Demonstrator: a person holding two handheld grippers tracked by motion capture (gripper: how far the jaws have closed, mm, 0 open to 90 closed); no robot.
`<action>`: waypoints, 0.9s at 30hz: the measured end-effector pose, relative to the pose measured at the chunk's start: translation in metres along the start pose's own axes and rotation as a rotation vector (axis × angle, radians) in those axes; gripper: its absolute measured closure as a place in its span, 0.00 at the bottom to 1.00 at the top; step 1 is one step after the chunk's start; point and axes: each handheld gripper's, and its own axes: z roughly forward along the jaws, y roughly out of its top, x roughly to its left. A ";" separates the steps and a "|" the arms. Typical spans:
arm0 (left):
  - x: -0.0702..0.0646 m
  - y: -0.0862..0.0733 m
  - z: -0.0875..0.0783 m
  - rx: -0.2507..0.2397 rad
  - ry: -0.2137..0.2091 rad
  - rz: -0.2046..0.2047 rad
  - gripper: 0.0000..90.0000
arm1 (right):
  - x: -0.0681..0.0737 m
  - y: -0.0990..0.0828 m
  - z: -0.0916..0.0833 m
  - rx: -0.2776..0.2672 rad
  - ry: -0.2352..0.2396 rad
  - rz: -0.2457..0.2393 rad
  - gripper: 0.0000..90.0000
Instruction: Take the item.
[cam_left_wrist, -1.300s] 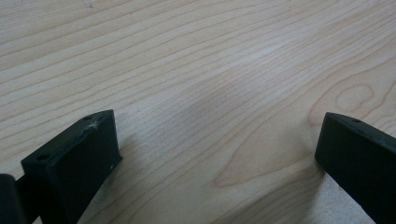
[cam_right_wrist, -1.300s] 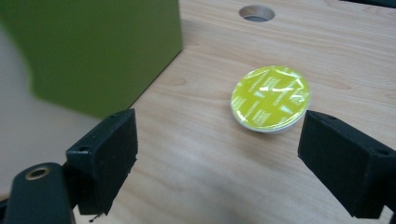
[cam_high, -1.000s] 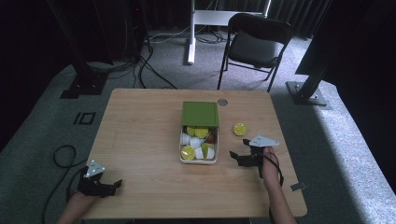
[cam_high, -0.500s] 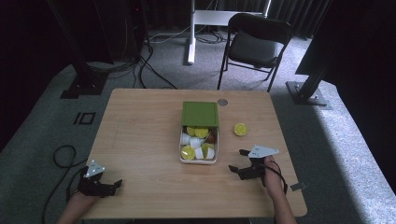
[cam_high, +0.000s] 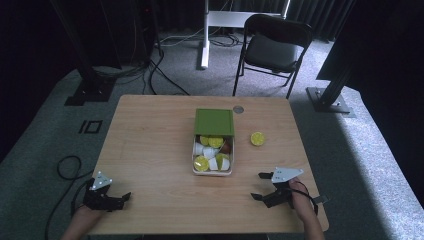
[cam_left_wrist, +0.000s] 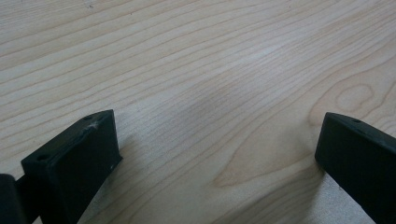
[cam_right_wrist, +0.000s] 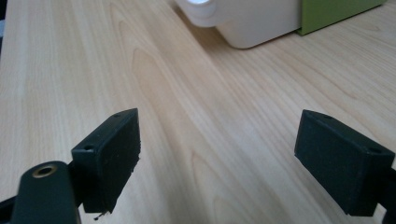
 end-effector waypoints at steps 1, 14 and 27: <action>0.000 0.000 0.000 0.000 0.000 0.000 0.01 | 0.001 -0.001 -0.001 0.004 0.005 -0.001 0.16; 0.000 0.000 0.000 0.000 0.000 0.000 0.01 | 0.005 -0.019 -0.020 0.048 -0.020 -0.003 0.16; 0.000 0.000 0.000 0.000 0.000 0.000 0.01 | 0.011 -0.032 -0.022 0.059 0.007 0.002 0.15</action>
